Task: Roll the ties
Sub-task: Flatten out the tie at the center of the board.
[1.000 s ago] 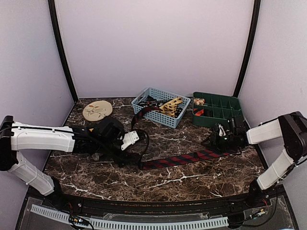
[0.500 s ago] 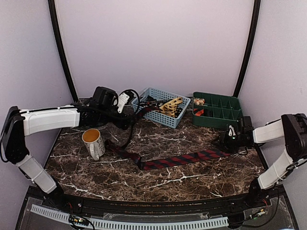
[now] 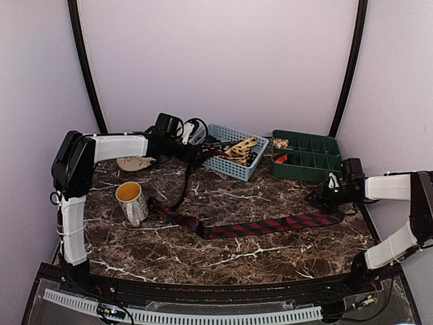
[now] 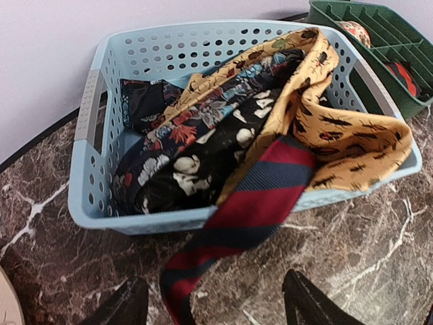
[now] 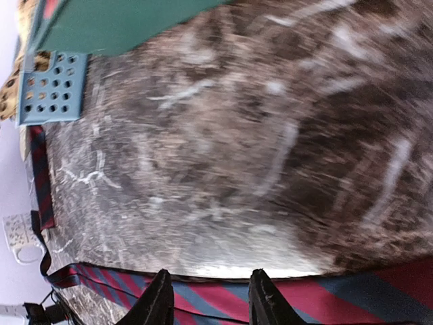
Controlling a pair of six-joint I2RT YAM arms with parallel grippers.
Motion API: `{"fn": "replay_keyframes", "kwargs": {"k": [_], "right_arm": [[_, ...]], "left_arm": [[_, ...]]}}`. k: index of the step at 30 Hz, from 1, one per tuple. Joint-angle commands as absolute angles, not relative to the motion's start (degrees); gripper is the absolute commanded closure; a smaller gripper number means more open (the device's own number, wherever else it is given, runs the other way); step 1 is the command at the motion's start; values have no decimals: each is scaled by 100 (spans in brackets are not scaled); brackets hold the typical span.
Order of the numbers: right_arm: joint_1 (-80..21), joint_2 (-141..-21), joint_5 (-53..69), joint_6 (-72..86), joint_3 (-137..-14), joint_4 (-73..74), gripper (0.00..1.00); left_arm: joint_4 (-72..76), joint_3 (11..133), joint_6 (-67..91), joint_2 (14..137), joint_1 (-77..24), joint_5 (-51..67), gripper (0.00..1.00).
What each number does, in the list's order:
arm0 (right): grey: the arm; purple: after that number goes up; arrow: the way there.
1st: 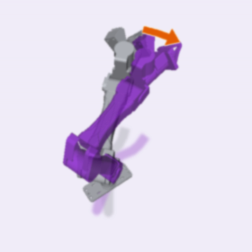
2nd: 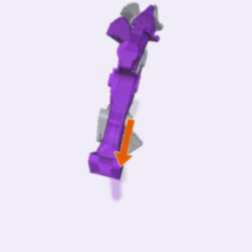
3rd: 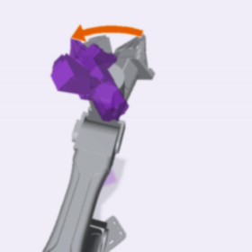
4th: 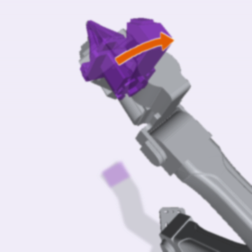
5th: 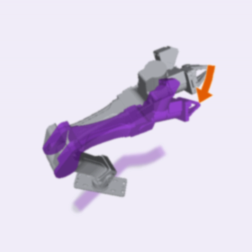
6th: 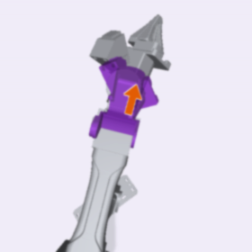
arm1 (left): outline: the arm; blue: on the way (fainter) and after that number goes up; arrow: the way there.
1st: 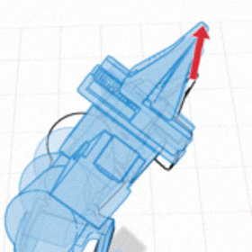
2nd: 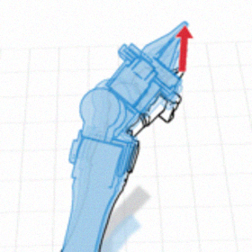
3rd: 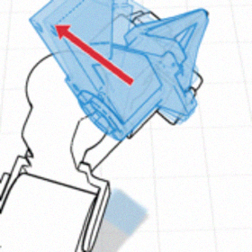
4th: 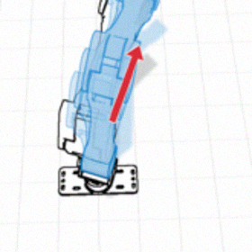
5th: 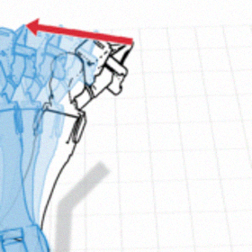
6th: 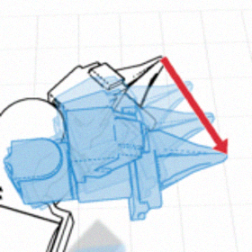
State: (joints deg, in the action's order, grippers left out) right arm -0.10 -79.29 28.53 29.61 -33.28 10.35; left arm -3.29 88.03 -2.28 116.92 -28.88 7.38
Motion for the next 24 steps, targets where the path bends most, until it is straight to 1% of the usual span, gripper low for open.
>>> {"fn": "replay_keyframes", "kwargs": {"k": [1,4,10,14,19,20,21,22,24], "right_arm": [[-326,-7805,3036,2899,-3644,1055,63],[-412,-7745,3162,2987,-3672,945,63],[-422,-7639,3330,3102,-3625,823,63],[-425,-7708,3360,3112,-3606,757,63],[-422,-7734,3414,3153,-3646,734,63],[-422,-7701,3404,3167,-3641,731,63],[-423,-7673,3397,3174,-3637,733,63],[-422,-7651,3388,3181,-3635,733,63],[-424,-7646,3367,3187,-3647,740,64]], "left_arm": [[-525,9606,-333,12285,-2691,1272,31],[-832,9958,-575,12615,-2610,1573,31],[-967,9733,-942,12636,-2402,2380,27],[-708,9732,-1019,12860,-2382,2427,23],[-764,10092,-1027,13283,-2377,2365,24],[-728,10091,-1032,13300,-2381,2367,26],[-703,10082,-1029,13304,-2382,2365,30],[-711,10088,-1027,13295,-2382,2352,36],[-842,10159,-1028,13251,-2377,2289,56]]}}
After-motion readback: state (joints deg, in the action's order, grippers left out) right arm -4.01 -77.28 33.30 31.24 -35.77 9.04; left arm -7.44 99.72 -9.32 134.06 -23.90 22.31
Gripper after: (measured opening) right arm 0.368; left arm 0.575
